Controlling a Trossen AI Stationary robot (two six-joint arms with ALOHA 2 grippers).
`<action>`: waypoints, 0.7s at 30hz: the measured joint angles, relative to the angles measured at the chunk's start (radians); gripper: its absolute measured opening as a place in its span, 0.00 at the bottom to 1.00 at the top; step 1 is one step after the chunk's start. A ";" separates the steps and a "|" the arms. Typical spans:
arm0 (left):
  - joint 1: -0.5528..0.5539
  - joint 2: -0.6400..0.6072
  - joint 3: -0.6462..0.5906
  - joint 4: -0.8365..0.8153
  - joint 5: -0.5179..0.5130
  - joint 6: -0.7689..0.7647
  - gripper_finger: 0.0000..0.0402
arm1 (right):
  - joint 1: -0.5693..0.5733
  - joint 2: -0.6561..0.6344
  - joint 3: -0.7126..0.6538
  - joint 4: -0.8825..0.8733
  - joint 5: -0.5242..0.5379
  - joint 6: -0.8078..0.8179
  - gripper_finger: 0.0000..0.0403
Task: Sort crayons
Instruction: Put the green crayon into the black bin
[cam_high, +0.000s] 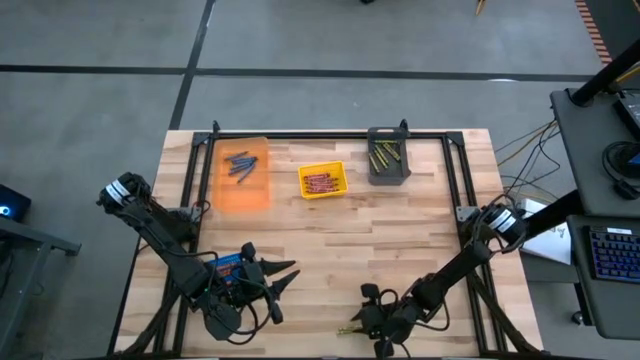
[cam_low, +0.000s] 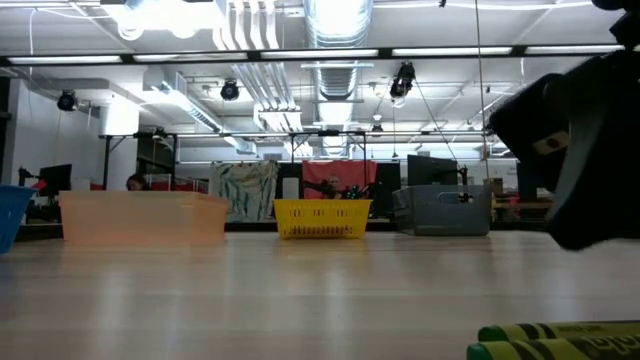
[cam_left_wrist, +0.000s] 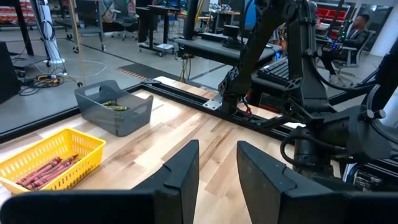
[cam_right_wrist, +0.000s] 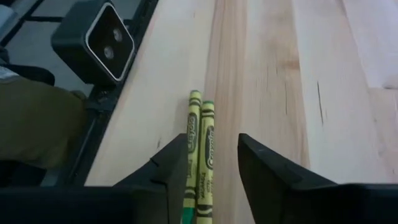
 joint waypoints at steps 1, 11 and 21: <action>0.000 0.000 0.000 0.000 0.000 0.001 0.23 | 0.000 0.001 0.000 -0.003 -0.001 0.000 0.32; 0.000 0.000 0.000 0.000 0.000 0.031 0.23 | -0.003 0.002 0.000 -0.018 0.017 -0.001 0.35; 0.000 0.000 0.000 0.000 0.000 0.052 0.23 | -0.003 0.028 0.000 -0.010 0.026 0.000 0.35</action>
